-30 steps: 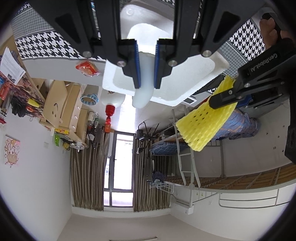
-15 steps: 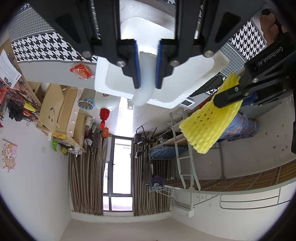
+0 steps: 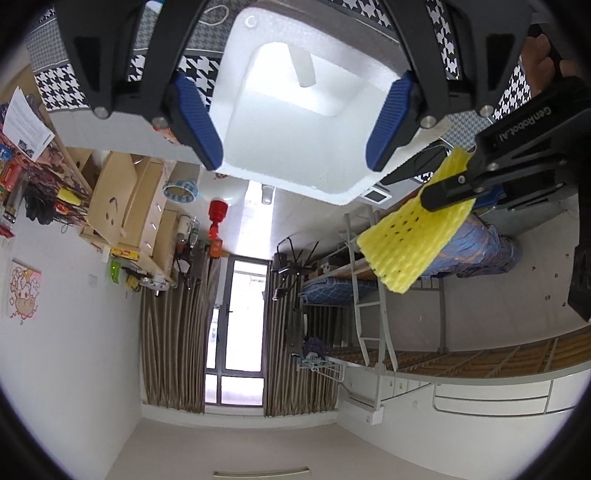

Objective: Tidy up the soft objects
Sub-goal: 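Lower the white roller into the foam box and open the right gripper, then lower the yellow net into the foam box and open the left gripper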

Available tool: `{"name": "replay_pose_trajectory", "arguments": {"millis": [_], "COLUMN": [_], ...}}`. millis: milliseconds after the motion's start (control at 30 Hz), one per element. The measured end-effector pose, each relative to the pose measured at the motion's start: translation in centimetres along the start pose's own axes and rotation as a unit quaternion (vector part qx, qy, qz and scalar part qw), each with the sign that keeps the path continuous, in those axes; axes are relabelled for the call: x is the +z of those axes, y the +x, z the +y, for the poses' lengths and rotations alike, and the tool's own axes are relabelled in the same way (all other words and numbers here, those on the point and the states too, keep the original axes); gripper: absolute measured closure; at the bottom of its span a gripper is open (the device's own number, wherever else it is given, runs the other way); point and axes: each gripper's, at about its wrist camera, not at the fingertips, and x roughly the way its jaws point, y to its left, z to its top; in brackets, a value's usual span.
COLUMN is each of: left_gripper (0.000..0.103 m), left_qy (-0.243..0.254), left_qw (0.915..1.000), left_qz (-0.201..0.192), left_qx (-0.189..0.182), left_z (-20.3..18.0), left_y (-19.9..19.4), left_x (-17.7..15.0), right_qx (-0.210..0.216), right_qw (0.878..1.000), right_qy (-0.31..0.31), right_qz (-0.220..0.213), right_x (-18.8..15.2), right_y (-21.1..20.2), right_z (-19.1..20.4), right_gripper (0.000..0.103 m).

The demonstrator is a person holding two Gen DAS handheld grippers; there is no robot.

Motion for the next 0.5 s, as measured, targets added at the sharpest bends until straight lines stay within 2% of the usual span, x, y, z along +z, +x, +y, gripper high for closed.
{"name": "replay_pose_trajectory", "arguments": {"millis": [300, 500], "left_gripper": [0.081, 0.081], "left_qy": [0.008, 0.011], "left_qw": [0.9998, 0.9994], "left_qz": [0.004, 0.004], "left_qx": [-0.016, -0.031], "left_z": [-0.9, -2.0], "left_y": [0.4, 0.4], "left_x": [0.0, 0.1], "right_qx": [-0.011, -0.022], "right_qw": [1.0, 0.999], "right_qy": [0.0, 0.005], "right_qz": [-0.021, -0.033], "right_x": [0.0, 0.0], "right_y": [-2.3, -3.8], "right_z": [-0.7, -1.4], "right_gripper": [0.019, 0.008]}}
